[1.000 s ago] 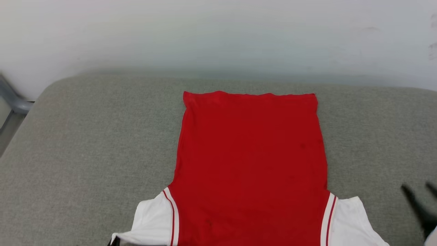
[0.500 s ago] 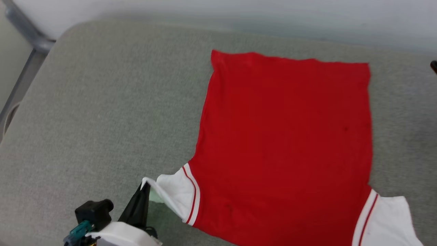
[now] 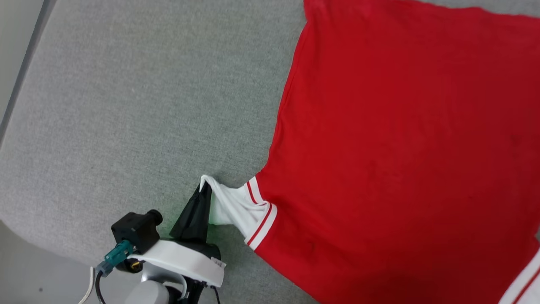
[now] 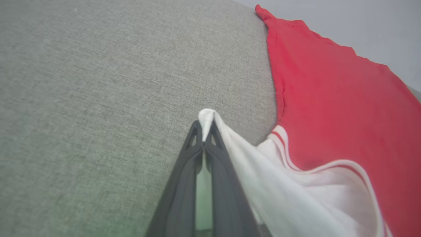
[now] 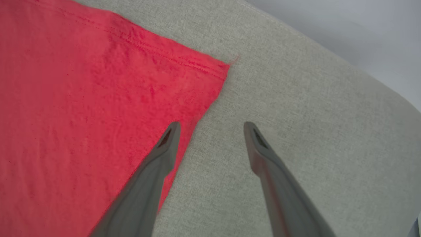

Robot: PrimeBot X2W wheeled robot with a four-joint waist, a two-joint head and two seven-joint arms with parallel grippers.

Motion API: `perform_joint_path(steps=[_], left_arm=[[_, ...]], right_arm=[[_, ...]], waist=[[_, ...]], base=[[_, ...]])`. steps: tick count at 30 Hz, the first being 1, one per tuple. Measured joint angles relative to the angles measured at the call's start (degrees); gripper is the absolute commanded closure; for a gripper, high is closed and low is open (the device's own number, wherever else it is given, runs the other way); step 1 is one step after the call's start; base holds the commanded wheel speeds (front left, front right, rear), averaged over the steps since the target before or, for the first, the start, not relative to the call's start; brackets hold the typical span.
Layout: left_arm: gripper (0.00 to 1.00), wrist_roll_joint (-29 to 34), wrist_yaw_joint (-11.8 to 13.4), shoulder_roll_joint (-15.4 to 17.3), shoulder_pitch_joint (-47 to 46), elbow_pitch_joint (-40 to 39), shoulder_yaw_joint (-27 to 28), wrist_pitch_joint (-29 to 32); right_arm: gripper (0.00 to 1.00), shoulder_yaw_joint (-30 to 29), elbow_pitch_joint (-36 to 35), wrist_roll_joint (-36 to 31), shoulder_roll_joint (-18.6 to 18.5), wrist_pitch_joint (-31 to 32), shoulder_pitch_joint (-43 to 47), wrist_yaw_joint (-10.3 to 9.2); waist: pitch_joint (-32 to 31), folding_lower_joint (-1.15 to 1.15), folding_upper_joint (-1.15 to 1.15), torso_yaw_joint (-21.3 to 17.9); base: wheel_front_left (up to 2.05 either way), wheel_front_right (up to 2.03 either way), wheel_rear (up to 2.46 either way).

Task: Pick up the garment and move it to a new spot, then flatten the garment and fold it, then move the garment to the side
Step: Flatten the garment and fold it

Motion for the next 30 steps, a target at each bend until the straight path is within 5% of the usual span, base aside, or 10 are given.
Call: perform_joint_path(steps=[7,15,16,17,30], left_arm=[[1.00,2.40,-2.54,-3.18,-2.31,0.51,1.65,-0.02],[1.00,4.67,-5.21,-5.98,-3.63,1.96,3.46,-0.33],[1.00,4.94,-5.38,-6.22,-3.68,2.16,3.70,-0.34],[1.00,5.09,-5.65,-6.42,-3.74,2.41,3.93,-0.34],[1.00,7.34,-6.78,-7.36,-1.63,5.47,6.88,-0.16]], right_arm=[[0.00,-0.44,3.12,-4.98,1.31,3.35,-3.72,0.00],[0.00,0.67,2.32,-4.98,-1.33,5.26,-3.04,-0.01],[0.74,0.60,2.30,-4.97,-1.42,5.25,-3.03,-0.01],[1.00,0.60,2.23,-4.91,-1.47,5.03,-2.99,-0.01],[1.00,0.07,4.05,-0.30,2.23,-9.42,0.24,-0.01]], waist=[[6.30,0.00,0.00,2.28],[9.66,-0.04,0.00,3.94],[9.69,-0.04,0.00,3.94],[9.66,-0.04,0.00,3.90],[2.64,-0.01,0.00,1.31]], base=[[0.00,0.00,0.00],[0.00,0.00,0.00],[0.00,0.00,0.00],[0.00,0.00,0.00],[0.00,0.00,0.00]])
